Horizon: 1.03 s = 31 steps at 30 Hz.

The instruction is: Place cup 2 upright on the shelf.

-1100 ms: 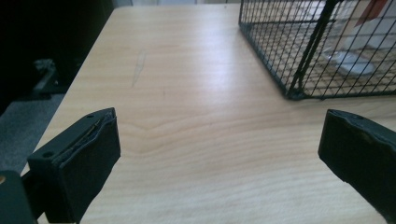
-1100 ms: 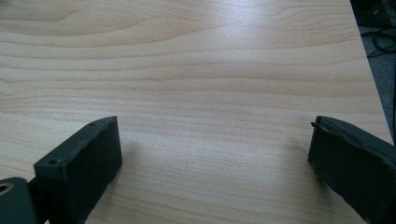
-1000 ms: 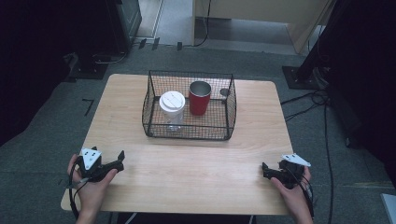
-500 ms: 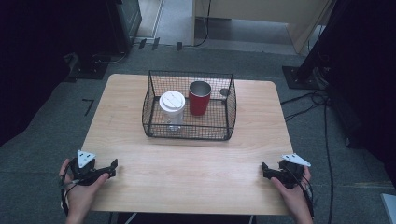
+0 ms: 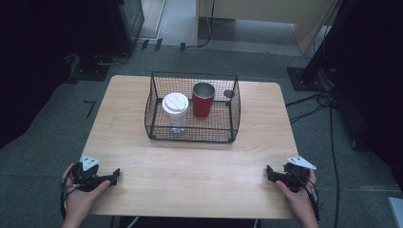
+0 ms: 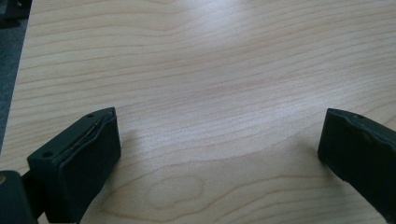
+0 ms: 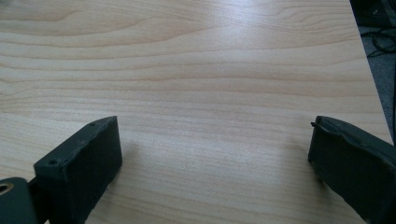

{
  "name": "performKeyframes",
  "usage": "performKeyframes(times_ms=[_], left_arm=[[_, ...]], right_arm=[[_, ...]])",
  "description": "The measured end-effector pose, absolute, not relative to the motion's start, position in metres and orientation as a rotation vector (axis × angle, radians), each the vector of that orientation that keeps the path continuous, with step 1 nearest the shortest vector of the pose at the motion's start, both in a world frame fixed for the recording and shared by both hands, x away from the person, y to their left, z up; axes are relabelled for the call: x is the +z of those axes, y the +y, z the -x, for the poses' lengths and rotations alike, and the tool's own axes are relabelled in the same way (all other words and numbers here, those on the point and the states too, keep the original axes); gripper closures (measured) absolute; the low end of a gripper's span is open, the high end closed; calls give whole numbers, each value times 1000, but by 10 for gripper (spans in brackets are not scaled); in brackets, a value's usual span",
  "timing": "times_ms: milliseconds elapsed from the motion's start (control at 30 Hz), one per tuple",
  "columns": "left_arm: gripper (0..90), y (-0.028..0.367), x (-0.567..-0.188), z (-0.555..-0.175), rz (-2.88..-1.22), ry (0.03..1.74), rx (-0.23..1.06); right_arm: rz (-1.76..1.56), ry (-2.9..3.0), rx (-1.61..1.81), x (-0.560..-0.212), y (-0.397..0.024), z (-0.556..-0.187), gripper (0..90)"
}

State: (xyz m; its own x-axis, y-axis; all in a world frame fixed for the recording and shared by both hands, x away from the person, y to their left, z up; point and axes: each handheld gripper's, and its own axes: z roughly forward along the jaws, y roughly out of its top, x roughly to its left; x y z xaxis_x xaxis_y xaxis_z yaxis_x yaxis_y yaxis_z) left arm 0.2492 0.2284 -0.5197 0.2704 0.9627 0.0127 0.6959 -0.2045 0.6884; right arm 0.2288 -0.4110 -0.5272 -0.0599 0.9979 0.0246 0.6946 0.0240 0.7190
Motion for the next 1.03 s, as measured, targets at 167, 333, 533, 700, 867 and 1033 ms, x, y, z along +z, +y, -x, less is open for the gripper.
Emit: performKeyframes(times_ms=[167,333,533,700,867,1033], left_arm=[[0,219,-520,-253,-1908,1602,652],[0,214,-520,-254,-1900,1615,657],[0,214,-520,-255,-1902,1610,654],[1,214,-520,-255,-1905,1606,653],[0,214,-520,-255,-1905,1606,653],[0,214,-520,-255,-1905,1606,653]], right_arm=[[-1718,1807,791,-527,-411,-229,25],[-1719,1807,791,-527,-411,-229,25],[-1719,1807,792,-527,-411,-229,25],[-1719,1806,792,-527,-411,-229,25],[-1719,1807,791,-527,-411,-229,25],[-1719,1807,791,-527,-411,-229,25]])
